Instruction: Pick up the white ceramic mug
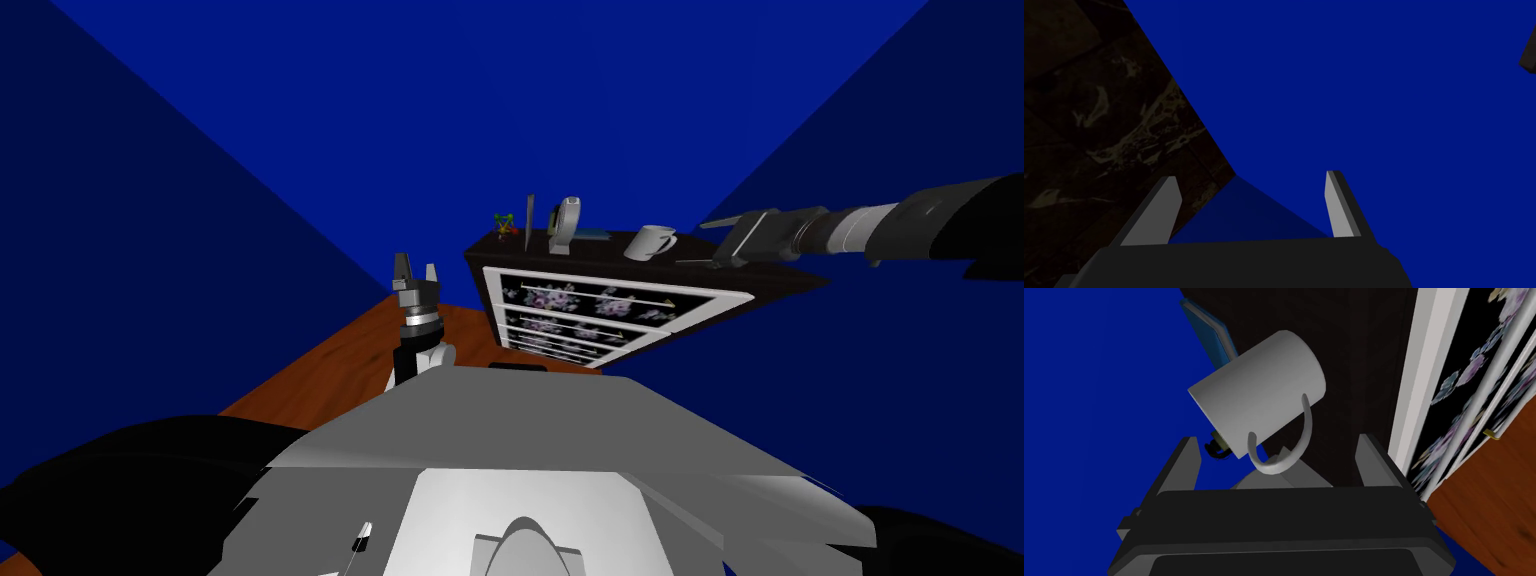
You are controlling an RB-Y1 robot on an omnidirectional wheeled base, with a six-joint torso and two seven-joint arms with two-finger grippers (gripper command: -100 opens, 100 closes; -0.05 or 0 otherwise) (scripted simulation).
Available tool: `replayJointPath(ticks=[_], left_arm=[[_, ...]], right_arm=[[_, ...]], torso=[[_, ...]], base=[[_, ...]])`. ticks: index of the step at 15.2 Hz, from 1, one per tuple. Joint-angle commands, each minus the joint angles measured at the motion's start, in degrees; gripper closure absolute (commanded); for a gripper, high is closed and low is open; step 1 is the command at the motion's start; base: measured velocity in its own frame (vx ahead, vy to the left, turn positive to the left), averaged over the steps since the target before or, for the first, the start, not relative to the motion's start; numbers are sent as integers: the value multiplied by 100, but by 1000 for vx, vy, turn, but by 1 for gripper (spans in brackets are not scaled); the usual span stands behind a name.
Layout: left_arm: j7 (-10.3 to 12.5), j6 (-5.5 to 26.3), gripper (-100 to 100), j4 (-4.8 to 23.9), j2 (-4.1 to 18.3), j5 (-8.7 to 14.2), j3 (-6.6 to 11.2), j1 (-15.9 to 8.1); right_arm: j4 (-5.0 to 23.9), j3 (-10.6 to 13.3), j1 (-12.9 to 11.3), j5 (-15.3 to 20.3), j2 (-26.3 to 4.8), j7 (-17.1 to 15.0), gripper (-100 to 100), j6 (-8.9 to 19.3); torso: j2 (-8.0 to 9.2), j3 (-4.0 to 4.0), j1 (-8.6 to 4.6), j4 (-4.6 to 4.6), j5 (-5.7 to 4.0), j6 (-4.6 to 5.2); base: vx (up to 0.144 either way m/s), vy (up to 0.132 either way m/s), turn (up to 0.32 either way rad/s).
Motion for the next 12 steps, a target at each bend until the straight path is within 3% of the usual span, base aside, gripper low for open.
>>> replayJointPath(ticks=[1, 3, 4, 5, 6, 12], left_arm=[[0, 0, 0, 0, 0, 0, 0, 0], [0, 0, 0, 0, 0, 0, 0, 0], [0, 0, 0, 0, 0, 0, 0, 0], [0, 0, 0, 0, 0, 0, 0, 0], [0, 0, 0, 0, 0, 0, 0, 0], [0, 0, 0, 0, 0, 0, 0, 1]], right_arm=[[101, -199, 137, 125, -232, 47, -100, 8], [147, -327, 223, 206, -358, 58, -100, 7], [119, -246, 168, 152, -278, 36, -100, 1], [192, -201, 141, -16, -163, 322, -100, -141], [192, -201, 141, -16, -163, 322, -100, -141], [369, -43, 39, -526, 242, 1104, -100, -582]], torso=[[0, 0, 0, 0, 0, 0], [3, 2, -2, 0, 0, -1], [3, 2, -8, 0, -2, -1], [8, 5, -18, 2, -4, 1], [4, 4, -23, 2, -7, 4], [-20, -10, -19, -4, -7, 5]], base=[[41, 94, -56], [39, 73, -35], [24, 37, -8], [64, 39, -34], [92, 46, -57], [113, 61, -61]])
